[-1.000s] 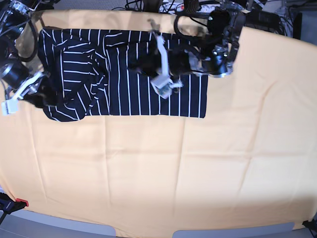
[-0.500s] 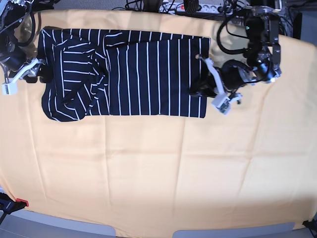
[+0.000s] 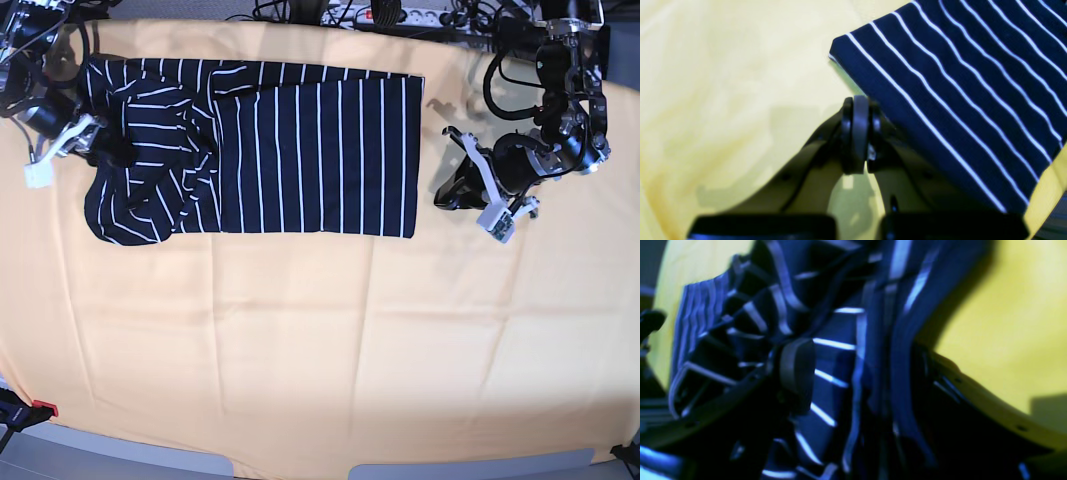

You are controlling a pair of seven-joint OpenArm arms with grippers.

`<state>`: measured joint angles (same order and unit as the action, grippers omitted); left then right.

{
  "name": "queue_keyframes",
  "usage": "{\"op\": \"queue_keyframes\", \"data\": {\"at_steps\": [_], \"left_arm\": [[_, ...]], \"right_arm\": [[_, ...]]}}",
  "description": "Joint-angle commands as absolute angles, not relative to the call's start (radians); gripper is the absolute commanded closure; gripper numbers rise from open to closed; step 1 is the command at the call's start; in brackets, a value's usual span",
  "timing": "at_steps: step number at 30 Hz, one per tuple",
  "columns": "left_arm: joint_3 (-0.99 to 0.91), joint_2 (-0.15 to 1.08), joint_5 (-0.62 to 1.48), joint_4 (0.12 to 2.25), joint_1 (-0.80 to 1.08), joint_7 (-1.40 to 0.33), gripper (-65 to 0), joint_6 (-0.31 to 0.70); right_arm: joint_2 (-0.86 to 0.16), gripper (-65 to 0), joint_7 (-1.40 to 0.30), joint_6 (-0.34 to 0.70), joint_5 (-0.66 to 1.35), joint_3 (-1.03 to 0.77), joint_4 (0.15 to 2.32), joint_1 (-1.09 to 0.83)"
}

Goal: Fold the T-shirt properly
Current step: 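Lift the sleeve end with the right gripper and fold it over the bundle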

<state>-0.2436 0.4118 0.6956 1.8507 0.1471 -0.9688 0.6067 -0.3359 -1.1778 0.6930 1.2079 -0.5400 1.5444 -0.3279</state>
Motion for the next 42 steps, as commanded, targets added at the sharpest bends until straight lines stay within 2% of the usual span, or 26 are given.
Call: {"op": "queue_keyframes", "data": {"at_steps": [1, 5, 7, 8, 9, 11, 12, 20, 25, 30, 32, 35, 42], "left_arm": [[-0.251, 0.421, 0.725, 1.867, 0.135, -0.945, 0.0, 0.609], [-0.251, 0.421, 0.735, 1.867, 0.136, -0.956, 0.0, 0.609], [-0.251, 0.421, 0.735, 1.867, 0.136, -0.973, 0.0, 0.609], [-0.251, 0.421, 0.735, 1.867, 0.136, -0.975, 0.0, 0.609], [-0.251, 0.421, 0.735, 1.867, 0.136, -0.974, 0.0, 0.609], [-0.251, 0.421, 0.736, 1.867, 0.135, -0.973, 0.0, 0.609], [-0.251, 0.421, 0.740, 1.867, 0.135, -0.973, 0.0, 0.609], [-0.251, 0.421, 0.746, 1.867, 0.135, -0.974, 0.0, 0.610], [-0.251, 0.421, 0.747, 1.867, 0.135, -0.974, 0.0, 0.609], [-0.251, 0.421, 0.762, 1.867, 0.135, -0.974, 0.0, 0.609], [-0.251, 0.424, 0.761, 1.867, 0.136, -0.974, 0.0, 0.609], [-0.251, 0.436, 0.761, 1.867, 0.136, -0.974, 0.0, 0.610], [-0.251, 0.438, 0.778, 1.867, 0.136, -0.974, 0.0, 0.609]], "right_arm": [[-0.339, -40.9, -1.235, 0.698, 1.172, -0.509, 1.548, -0.335], [-0.338, -40.6, -1.234, 0.698, 1.207, -0.439, 1.549, -0.334], [-0.338, -37.5, -1.235, 0.698, 1.203, -0.434, 1.549, -0.332], [-0.339, -32.8, -1.235, 0.698, 1.198, -0.434, 1.549, -0.332], [-0.342, -25.4, -1.235, 0.698, 1.196, -0.436, 1.549, -0.332], [-0.352, -6.2, -1.235, 0.698, 1.197, -0.447, 1.549, -0.332], [-0.355, 0.0, -1.235, 0.698, 1.198, -0.458, 1.549, -0.332], [-0.417, 0.0, -1.235, 0.698, 1.190, -0.645, 1.577, -0.303], [-0.469, 0.0, -1.236, 0.698, 1.093, -0.744, 1.664, -0.289], [-0.471, 0.0, -1.279, 0.698, 1.084, -0.801, 1.800, -0.292], [-0.460, 0.0, -1.330, 0.698, 1.103, -0.806, 1.882, -0.294], [-0.427, 0.0, -1.378, 0.662, 1.259, -0.806, 2.038, -0.327], [-0.224, 0.0, -1.396, 0.698, 1.484, -0.786, 2.356, -0.388]]}}
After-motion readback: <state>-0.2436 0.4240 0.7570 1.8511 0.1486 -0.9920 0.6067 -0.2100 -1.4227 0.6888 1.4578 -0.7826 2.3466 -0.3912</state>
